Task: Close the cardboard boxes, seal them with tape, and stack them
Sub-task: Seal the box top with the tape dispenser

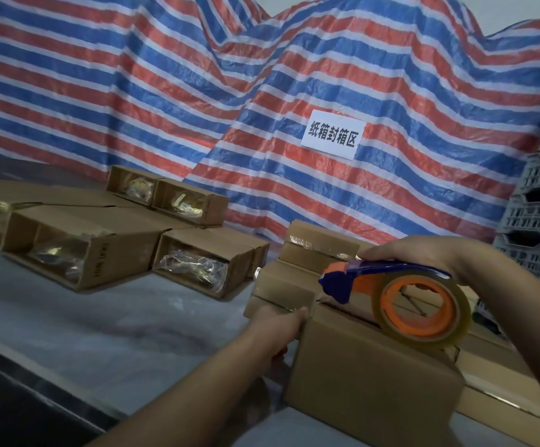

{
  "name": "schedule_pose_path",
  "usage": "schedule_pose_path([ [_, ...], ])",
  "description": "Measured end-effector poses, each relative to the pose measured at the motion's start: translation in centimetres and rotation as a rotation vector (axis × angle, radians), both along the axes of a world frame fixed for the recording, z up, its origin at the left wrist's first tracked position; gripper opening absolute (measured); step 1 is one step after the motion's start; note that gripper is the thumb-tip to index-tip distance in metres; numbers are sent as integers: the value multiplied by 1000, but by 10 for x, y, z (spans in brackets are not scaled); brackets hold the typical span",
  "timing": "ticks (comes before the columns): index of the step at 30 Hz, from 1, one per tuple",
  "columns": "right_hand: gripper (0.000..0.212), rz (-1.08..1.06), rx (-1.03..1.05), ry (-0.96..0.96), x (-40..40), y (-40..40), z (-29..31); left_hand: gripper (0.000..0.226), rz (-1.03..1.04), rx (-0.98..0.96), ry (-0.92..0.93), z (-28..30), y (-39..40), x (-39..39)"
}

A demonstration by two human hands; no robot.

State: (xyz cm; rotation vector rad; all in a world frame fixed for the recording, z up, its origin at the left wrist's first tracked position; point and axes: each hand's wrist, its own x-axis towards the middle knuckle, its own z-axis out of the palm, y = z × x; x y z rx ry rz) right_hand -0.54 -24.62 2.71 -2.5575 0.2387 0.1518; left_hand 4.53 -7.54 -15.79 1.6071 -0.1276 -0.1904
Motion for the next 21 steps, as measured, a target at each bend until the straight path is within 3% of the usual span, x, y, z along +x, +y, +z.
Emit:
schedule_pose_path([
  [7, 48, -10, 5, 5, -5, 6, 2, 70, -61, 78, 114, 2, 1, -9],
  [10, 50, -39, 60, 33, -5, 8, 3, 58, -120, 146, 134, 0, 9, -8],
  [13, 49, -19, 14, 30, -4, 5, 2, 35, -14, 153, -137, 3, 10, -5],
  [16, 46, -13, 32, 37, -3, 2, 3, 32, -22, -9, -485, 12, 7, -15],
  [21, 34, 18, -32, 30, -1, 0, 2, 22, -134, 62, -649, 2, 0, -36],
])
